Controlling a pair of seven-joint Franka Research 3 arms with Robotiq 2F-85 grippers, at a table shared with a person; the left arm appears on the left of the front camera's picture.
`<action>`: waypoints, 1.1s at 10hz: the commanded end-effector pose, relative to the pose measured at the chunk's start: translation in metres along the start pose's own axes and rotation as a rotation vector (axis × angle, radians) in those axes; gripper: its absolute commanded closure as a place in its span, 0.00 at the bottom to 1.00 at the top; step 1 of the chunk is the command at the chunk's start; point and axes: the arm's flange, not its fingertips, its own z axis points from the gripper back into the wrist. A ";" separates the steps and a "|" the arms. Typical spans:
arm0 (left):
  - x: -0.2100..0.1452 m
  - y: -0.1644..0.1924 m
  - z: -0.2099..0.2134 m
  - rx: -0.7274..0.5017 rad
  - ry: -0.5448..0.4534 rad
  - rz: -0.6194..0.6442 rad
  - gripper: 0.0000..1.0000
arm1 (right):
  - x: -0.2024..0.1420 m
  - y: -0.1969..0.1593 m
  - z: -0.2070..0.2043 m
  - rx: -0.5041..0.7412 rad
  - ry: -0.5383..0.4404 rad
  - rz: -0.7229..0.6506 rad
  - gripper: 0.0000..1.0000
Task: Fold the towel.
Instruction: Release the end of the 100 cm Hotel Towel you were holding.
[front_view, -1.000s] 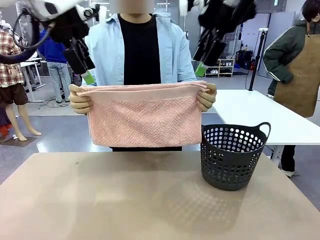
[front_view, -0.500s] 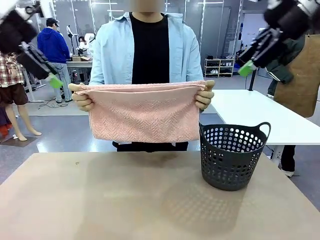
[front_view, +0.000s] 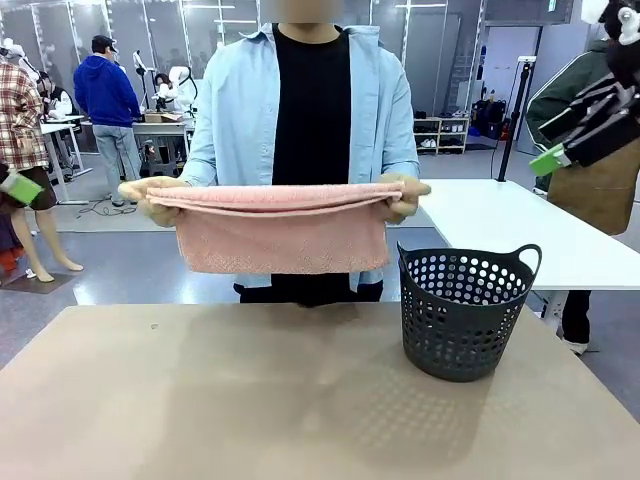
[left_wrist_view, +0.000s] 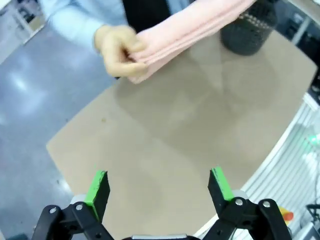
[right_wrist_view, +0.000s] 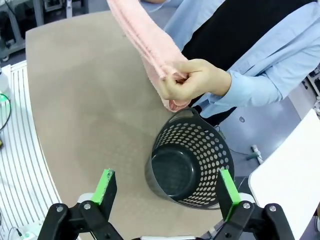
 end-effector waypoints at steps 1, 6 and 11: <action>-0.017 0.003 -0.002 0.053 -0.015 0.093 0.00 | -0.009 0.009 -0.003 -0.038 -0.029 -0.043 0.00; -0.018 0.008 0.002 0.030 -0.001 0.071 0.00 | -0.009 0.005 0.001 -0.028 -0.014 -0.014 0.00; -0.018 0.008 0.002 0.030 -0.001 0.071 0.00 | -0.009 0.005 0.001 -0.028 -0.014 -0.014 0.00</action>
